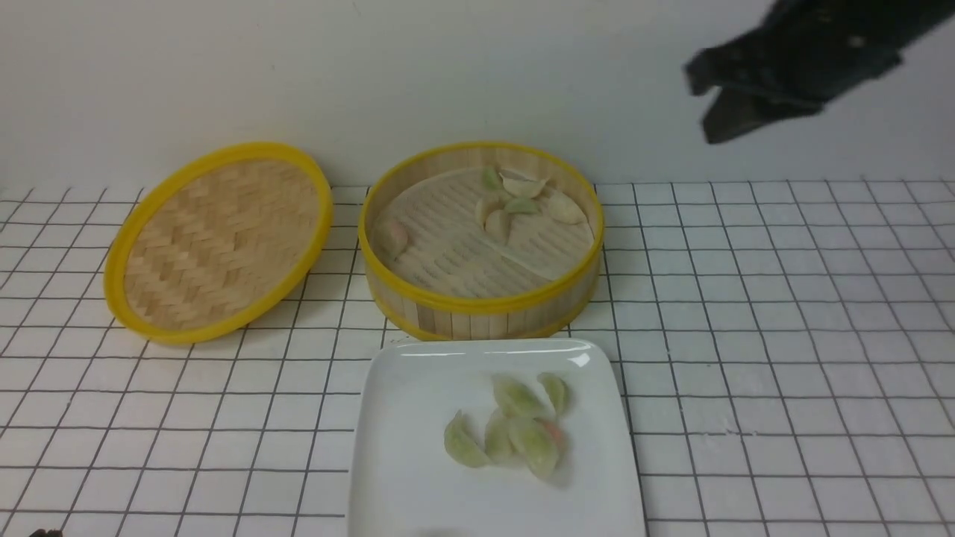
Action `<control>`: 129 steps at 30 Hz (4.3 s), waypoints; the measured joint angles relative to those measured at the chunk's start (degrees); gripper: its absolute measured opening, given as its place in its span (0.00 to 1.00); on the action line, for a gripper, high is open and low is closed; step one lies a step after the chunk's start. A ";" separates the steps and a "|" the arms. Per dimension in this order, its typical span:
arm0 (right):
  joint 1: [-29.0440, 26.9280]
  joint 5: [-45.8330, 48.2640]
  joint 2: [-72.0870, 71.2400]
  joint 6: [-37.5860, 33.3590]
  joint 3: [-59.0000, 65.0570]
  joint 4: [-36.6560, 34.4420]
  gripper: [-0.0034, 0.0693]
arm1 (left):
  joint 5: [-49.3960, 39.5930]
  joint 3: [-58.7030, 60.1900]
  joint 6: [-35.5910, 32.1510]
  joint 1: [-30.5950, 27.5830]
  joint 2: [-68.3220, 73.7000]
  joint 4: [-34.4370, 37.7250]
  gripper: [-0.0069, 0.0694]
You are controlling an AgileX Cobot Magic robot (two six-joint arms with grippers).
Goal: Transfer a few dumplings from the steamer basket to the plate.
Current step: Use the right arm to grab a dumpling from inside the steamer, then use the right arm to put the dumpling into the plate
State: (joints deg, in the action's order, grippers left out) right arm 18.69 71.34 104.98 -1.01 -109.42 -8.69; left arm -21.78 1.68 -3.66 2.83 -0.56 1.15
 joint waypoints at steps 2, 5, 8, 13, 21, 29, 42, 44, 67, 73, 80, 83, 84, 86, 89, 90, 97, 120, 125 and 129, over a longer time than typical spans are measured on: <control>2.88 0.00 7.59 1.01 -8.87 1.99 0.03 | 0.00 0.00 0.00 0.00 0.00 0.00 0.08; 6.18 0.20 17.60 1.01 -20.36 3.87 0.03 | 0.00 0.00 0.00 0.00 0.00 0.00 0.08; 8.16 0.42 26.33 1.01 -30.85 7.92 0.04 | 0.00 0.00 0.00 0.00 0.00 0.00 0.08; 8.61 0.42 38.80 4.34 -42.77 11.09 0.08 | 0.00 0.00 0.00 0.00 0.00 0.00 0.08; 8.15 0.67 46.56 3.06 -47.16 15.89 0.35 | 0.00 0.00 0.00 0.00 0.00 0.00 0.08; 6.54 0.09 48.20 3.25 -47.48 18.49 0.59 | 0.00 0.00 0.00 0.00 0.00 0.00 0.08; 6.52 -0.25 48.56 3.04 -47.79 17.79 0.61 | 0.00 0.00 0.00 0.00 0.00 0.00 0.08; 6.92 -0.25 48.56 3.04 -47.79 18.30 0.61 | 0.00 0.00 0.00 0.00 0.00 0.00 0.08; 9.17 -0.59 49.61 2.84 -47.79 24.24 0.61 | 0.00 0.00 0.00 0.00 0.00 0.00 0.08; 9.11 -1.49 50.44 2.65 -47.79 23.83 0.61 | 0.00 0.00 0.00 0.00 0.00 0.00 0.08; 8.66 -1.95 51.89 2.59 -47.74 22.31 0.61 | 0.00 0.00 0.00 0.00 0.00 0.00 0.08; 8.66 -2.37 52.10 1.98 -47.74 22.31 0.60 | 0.00 0.00 0.00 0.00 0.00 0.00 0.08; 8.66 -2.44 52.18 1.93 -47.74 22.19 0.59 | 0.00 0.00 0.00 0.00 0.00 0.00 0.08; 8.66 -2.65 52.25 1.60 -47.74 22.12 0.53 | 0.00 0.00 0.00 0.00 0.00 0.00 0.08; 8.42 -2.65 52.46 1.55 -47.79 22.90 0.39 | 0.00 0.00 0.00 0.00 0.00 0.00 0.08; 8.34 -2.60 52.46 1.55 -47.79 23.16 0.32 | 0.00 0.00 0.00 0.00 0.00 0.00 0.08; 8.32 0.58 51.57 1.55 -50.63 21.46 0.27 | 0.00 0.00 0.00 0.00 0.00 0.00 0.08; 21.84 0.37 22.41 -1.85 -4.69 -1.64 0.27 | 0.00 0.00 0.00 0.00 0.00 0.00 0.08; 22.13 0.04 25.33 -1.79 -4.38 -3.66 0.33 | 0.00 0.00 0.00 0.00 0.00 0.00 0.08; 22.13 -0.09 25.37 -0.85 -4.34 -4.18 0.51 | -0.05 0.00 0.00 0.00 0.00 0.00 0.08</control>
State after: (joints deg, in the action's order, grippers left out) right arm 40.82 71.25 130.35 -1.86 -113.76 -12.87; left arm -21.83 1.68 -3.66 2.83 -0.56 1.15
